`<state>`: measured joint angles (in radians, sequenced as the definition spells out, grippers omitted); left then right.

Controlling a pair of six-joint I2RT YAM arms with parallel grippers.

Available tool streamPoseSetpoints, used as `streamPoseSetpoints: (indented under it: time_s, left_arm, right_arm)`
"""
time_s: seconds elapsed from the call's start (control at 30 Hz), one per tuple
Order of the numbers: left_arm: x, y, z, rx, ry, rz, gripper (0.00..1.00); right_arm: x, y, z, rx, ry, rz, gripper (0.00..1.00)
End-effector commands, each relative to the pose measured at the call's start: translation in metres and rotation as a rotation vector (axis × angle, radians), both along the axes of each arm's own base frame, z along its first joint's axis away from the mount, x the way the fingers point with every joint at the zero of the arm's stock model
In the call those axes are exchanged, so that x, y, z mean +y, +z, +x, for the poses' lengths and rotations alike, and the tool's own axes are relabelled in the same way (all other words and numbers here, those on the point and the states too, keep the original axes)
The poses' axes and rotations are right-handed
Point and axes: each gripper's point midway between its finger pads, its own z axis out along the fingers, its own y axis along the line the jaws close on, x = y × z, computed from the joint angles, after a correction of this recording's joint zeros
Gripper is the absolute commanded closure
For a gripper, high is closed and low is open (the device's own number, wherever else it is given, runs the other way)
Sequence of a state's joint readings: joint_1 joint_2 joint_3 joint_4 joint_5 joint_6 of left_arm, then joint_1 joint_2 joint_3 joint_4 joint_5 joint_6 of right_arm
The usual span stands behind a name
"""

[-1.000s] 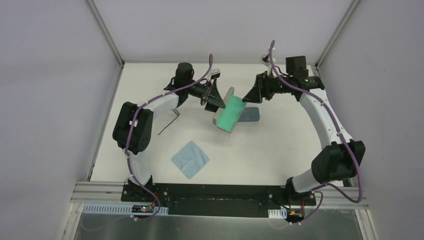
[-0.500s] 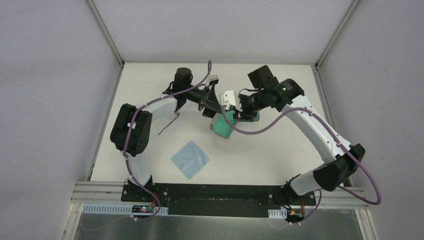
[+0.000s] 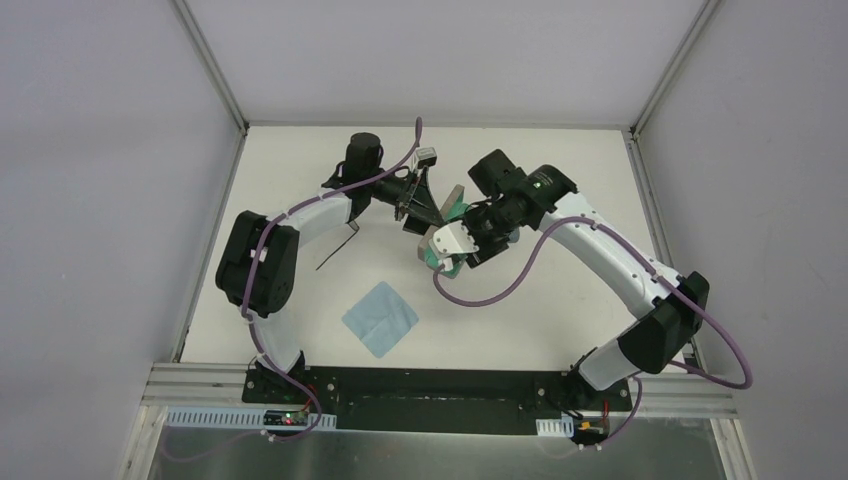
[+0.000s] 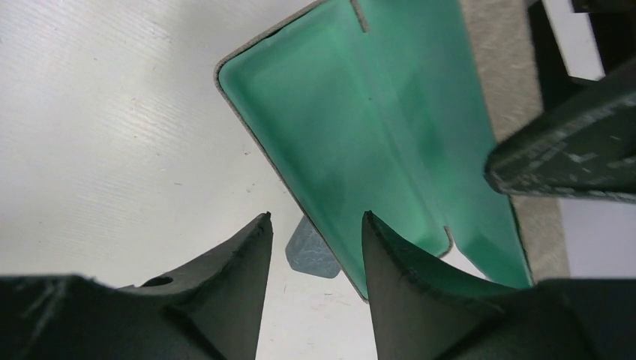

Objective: Organize the sunglasses
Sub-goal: Place the sunglasses case at the center of the board.

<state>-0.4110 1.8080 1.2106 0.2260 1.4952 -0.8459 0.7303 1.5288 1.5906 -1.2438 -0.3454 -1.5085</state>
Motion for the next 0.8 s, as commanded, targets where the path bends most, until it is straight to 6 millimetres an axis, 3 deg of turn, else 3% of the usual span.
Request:
streamPoseSetpoints:
  time_s: [0.0, 0.3, 0.47, 0.6, 0.67, 0.73, 0.77]
  left_arm:
    - [0.006, 0.022, -0.011, -0.095, -0.042, -0.056, 1.0]
    - [0.005, 0.019, -0.009, -0.087, -0.047, -0.054, 1.0]
    - [0.004, 0.016, -0.006, -0.077, -0.047, -0.05, 1.0]
    - [0.0, 0.012, 0.002, -0.088, -0.001, -0.037, 0.76]
    - [-0.001, 0.006, 0.008, -0.076, 0.044, -0.006, 0.63]
    - [-0.002, -0.005, 0.012, -0.082, 0.088, 0.051, 0.41]
    - [-0.001, -0.01, 0.015, -0.105, 0.11, 0.087, 0.25]
  right_arm:
    - [0.002, -0.015, 0.005, -0.035, 0.046, -0.041, 0.5]
    - [-0.009, -0.034, 0.004, -0.101, 0.097, -0.096, 0.65]
    - [0.0, -0.044, 0.005, -0.219, 0.116, -0.04, 0.86]
    - [0.009, -0.053, -0.005, -0.211, 0.092, 0.0, 1.0]
    - [0.012, -0.057, -0.011, -0.189, 0.071, 0.013, 1.0]
    - [0.012, -0.064, -0.018, -0.173, 0.053, 0.021, 1.0]
    - [0.013, -0.067, -0.021, -0.167, 0.043, 0.027, 1.0]
